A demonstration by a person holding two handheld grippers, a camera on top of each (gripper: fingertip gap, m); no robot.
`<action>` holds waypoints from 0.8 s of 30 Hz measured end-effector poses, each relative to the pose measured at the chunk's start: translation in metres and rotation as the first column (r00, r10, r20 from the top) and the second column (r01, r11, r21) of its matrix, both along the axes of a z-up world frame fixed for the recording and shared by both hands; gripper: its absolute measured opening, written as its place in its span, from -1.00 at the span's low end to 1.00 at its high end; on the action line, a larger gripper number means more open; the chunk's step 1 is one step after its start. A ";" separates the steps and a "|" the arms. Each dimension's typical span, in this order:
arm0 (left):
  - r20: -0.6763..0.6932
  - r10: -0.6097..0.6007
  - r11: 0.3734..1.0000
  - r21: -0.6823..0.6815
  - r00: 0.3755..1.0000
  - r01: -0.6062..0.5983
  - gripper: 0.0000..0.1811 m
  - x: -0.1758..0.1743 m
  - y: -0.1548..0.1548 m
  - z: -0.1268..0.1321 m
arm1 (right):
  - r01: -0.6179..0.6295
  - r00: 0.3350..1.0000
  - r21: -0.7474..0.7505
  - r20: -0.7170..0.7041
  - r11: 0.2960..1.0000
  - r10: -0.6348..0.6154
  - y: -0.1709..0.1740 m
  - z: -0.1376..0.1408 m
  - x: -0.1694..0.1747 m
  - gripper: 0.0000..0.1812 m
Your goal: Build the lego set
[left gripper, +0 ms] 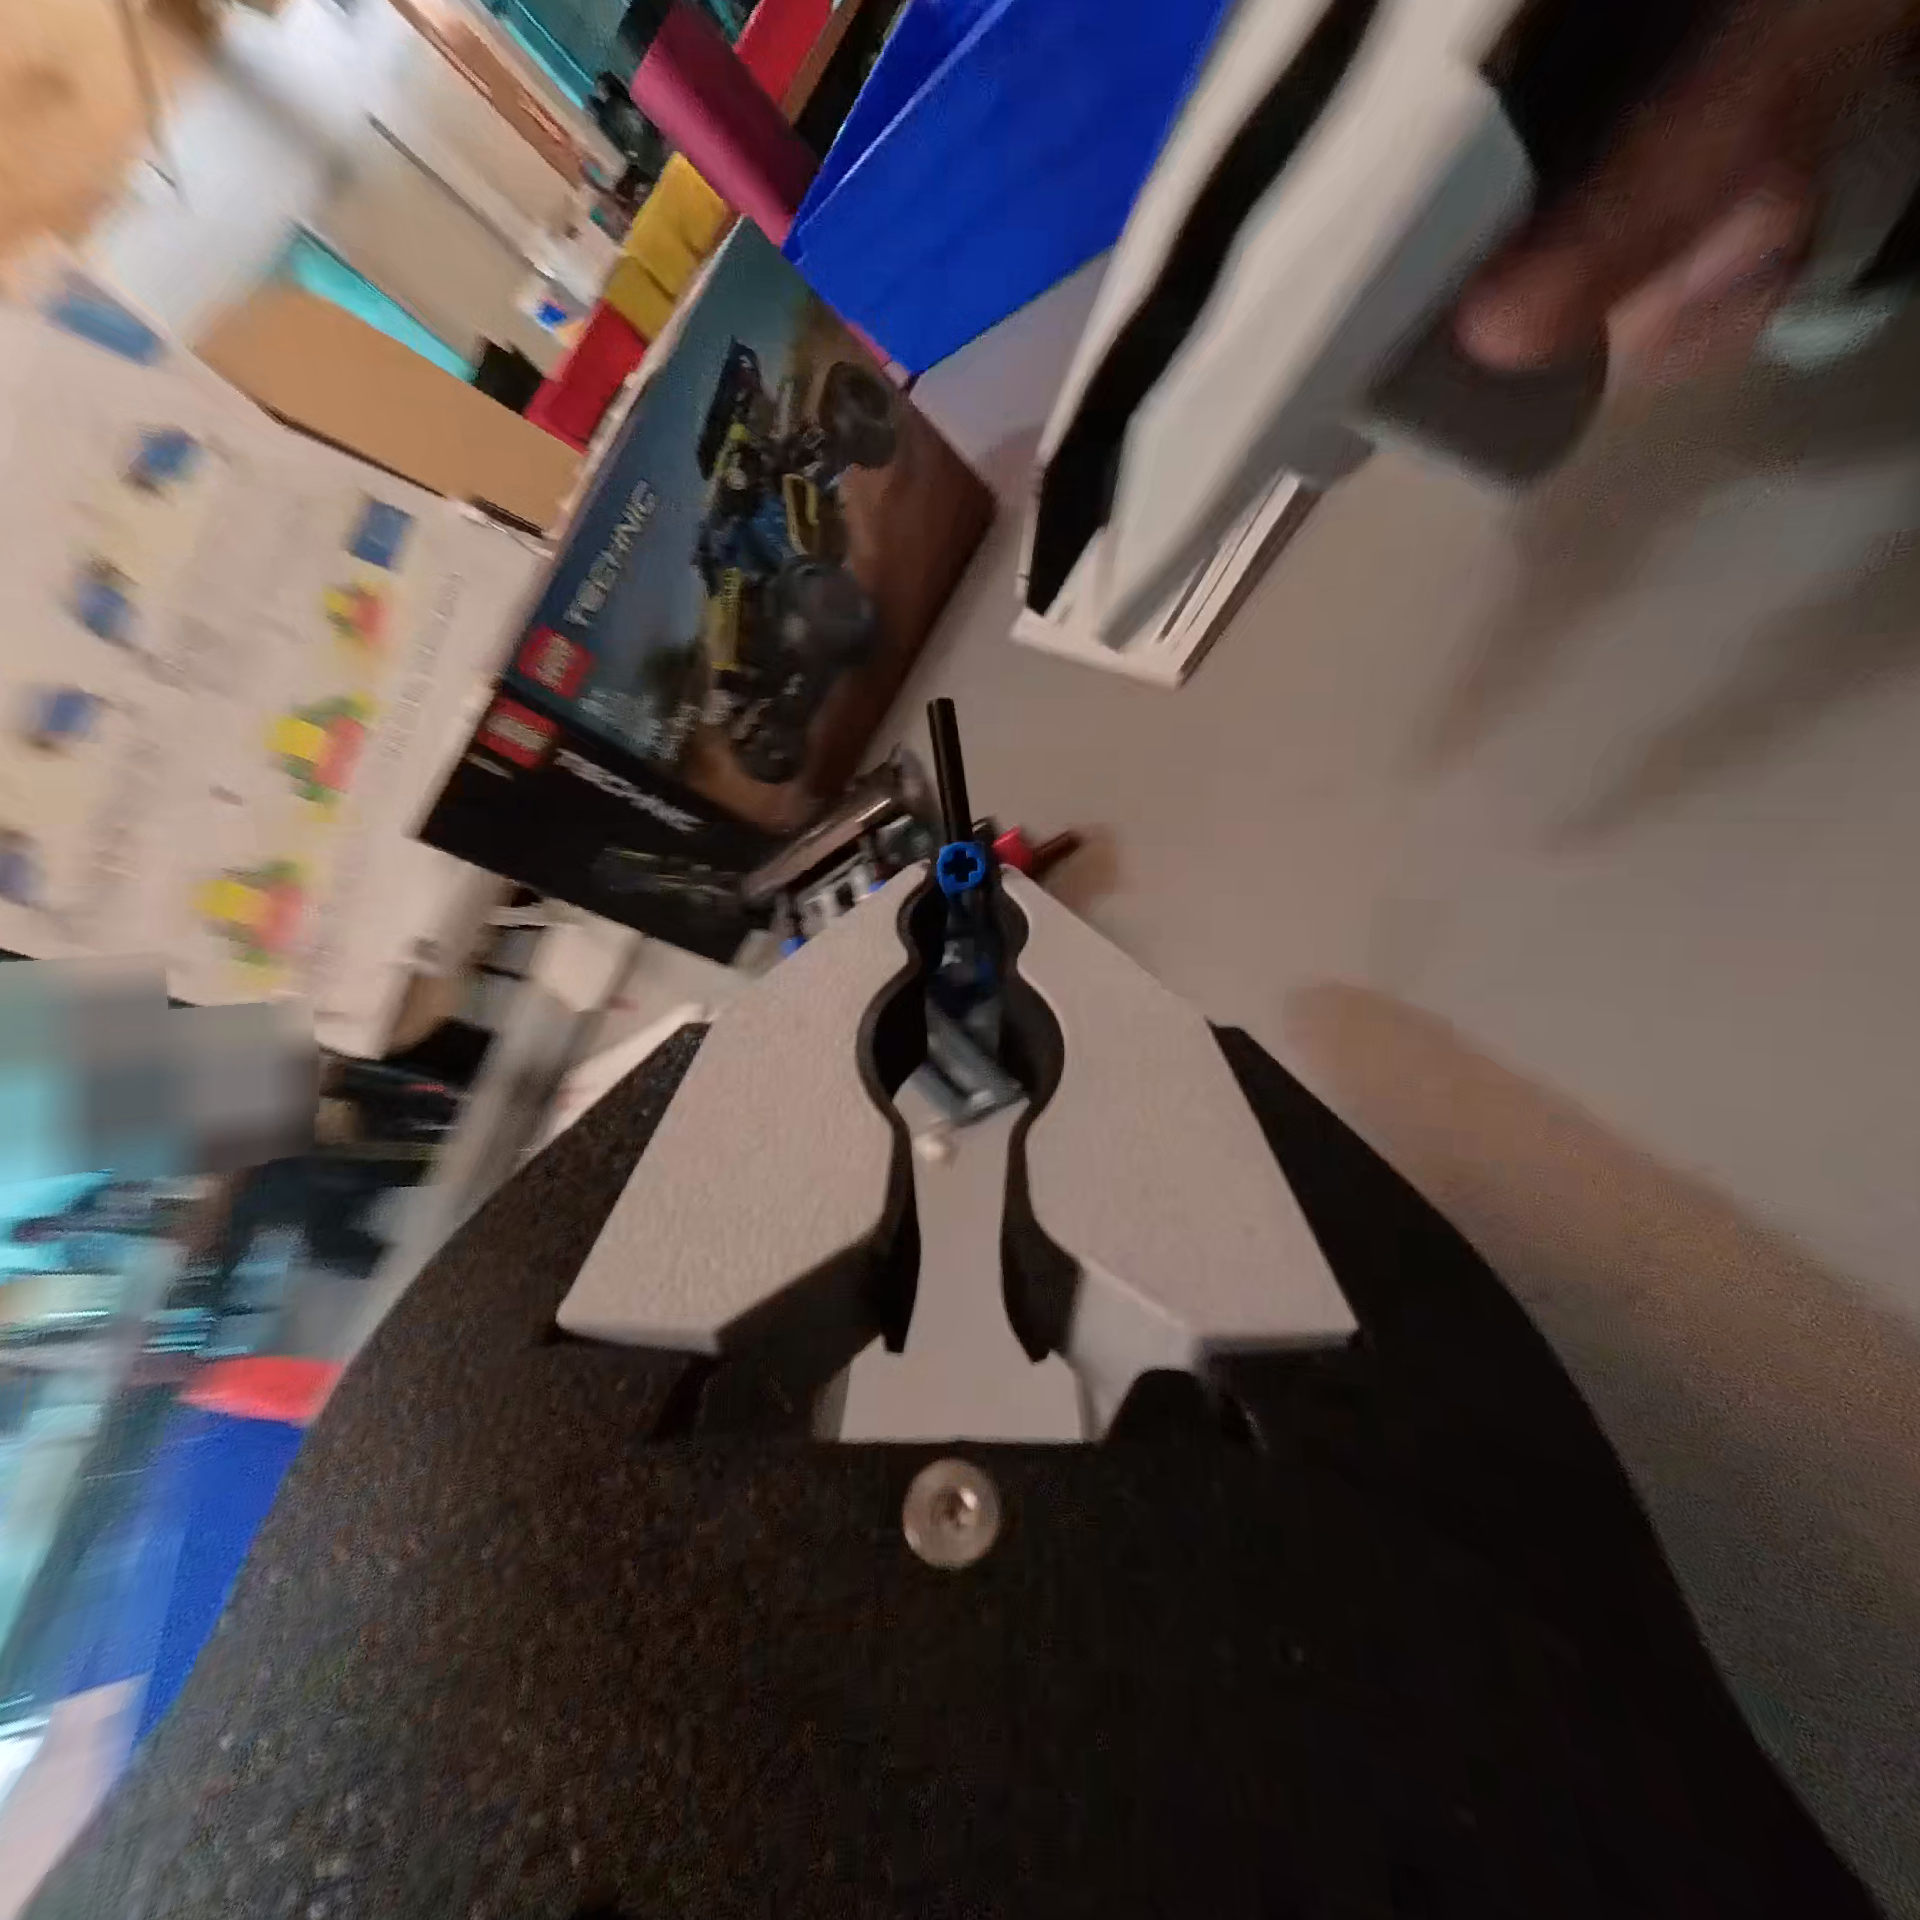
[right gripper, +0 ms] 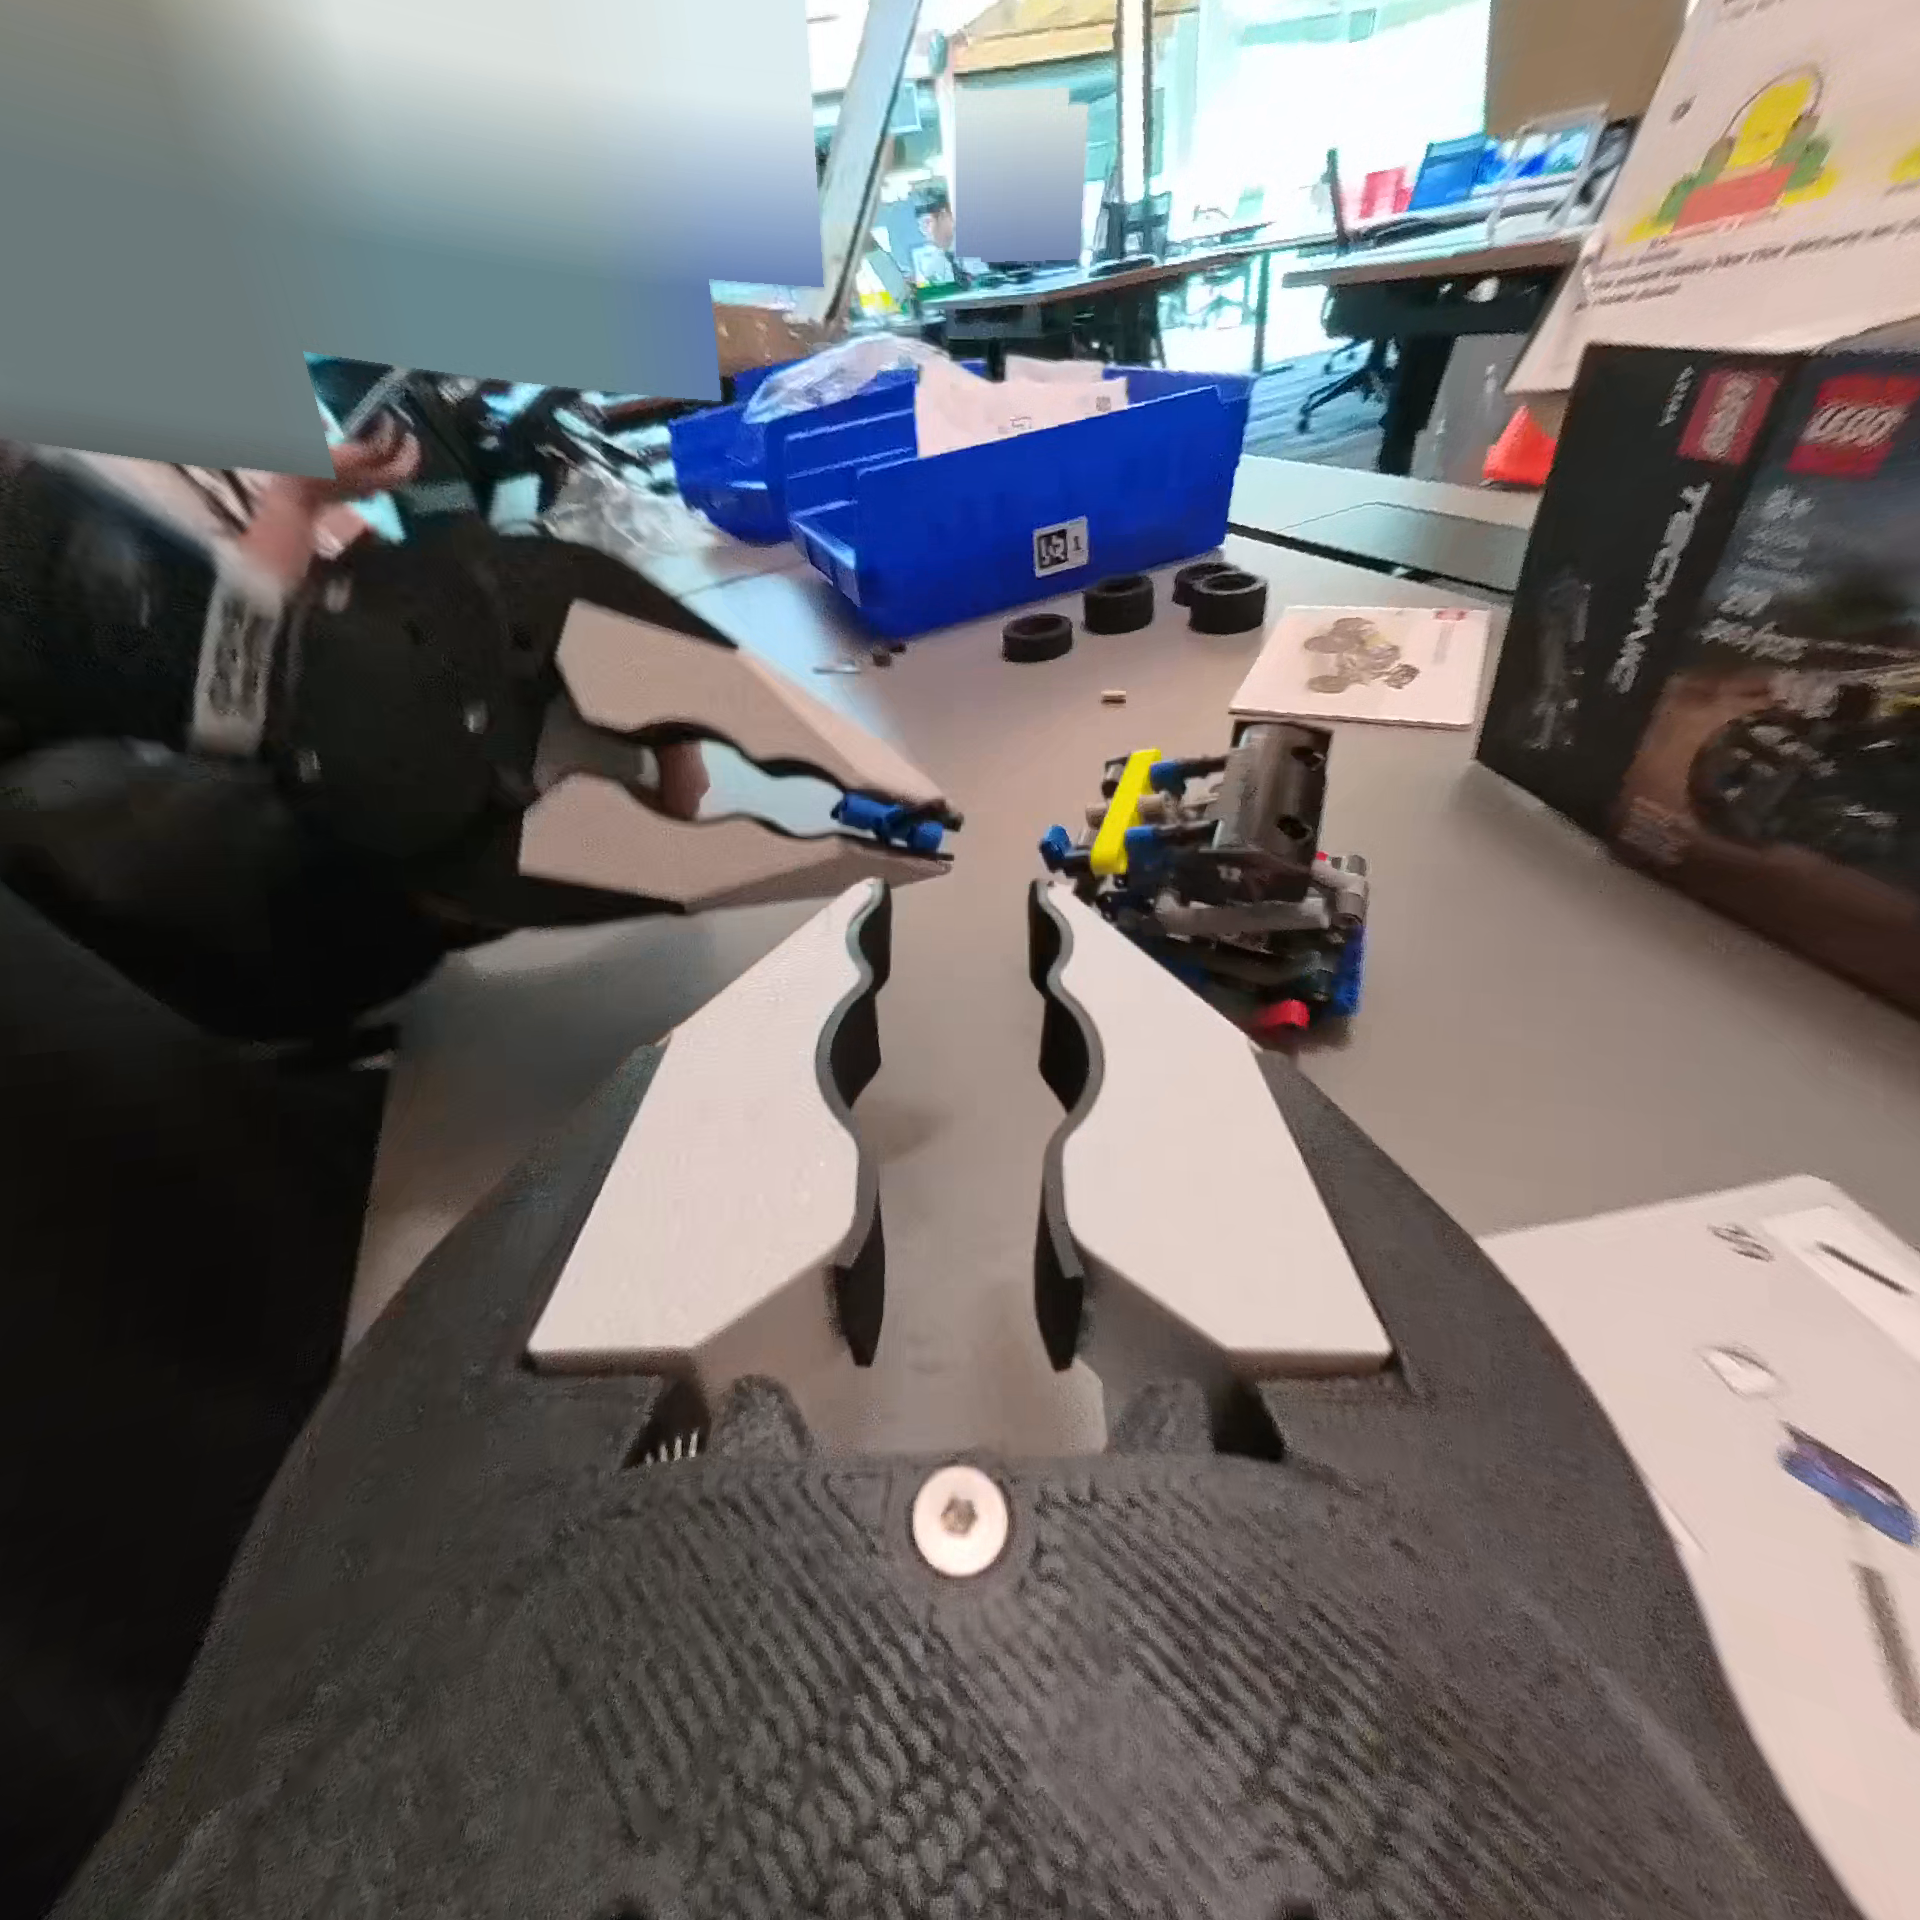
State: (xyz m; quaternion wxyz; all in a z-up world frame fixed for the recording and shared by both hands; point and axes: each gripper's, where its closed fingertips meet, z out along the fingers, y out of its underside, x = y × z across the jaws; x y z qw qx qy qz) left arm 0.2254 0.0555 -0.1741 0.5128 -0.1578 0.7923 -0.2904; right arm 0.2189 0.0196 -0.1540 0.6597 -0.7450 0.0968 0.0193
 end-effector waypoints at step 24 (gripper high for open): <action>-0.247 -0.370 0.885 -0.387 0.896 0.258 -0.50 -0.030 0.009 -0.007 | -0.292 0.851 -0.232 0.380 0.928 0.363 0.052 -0.017 -0.023 -0.97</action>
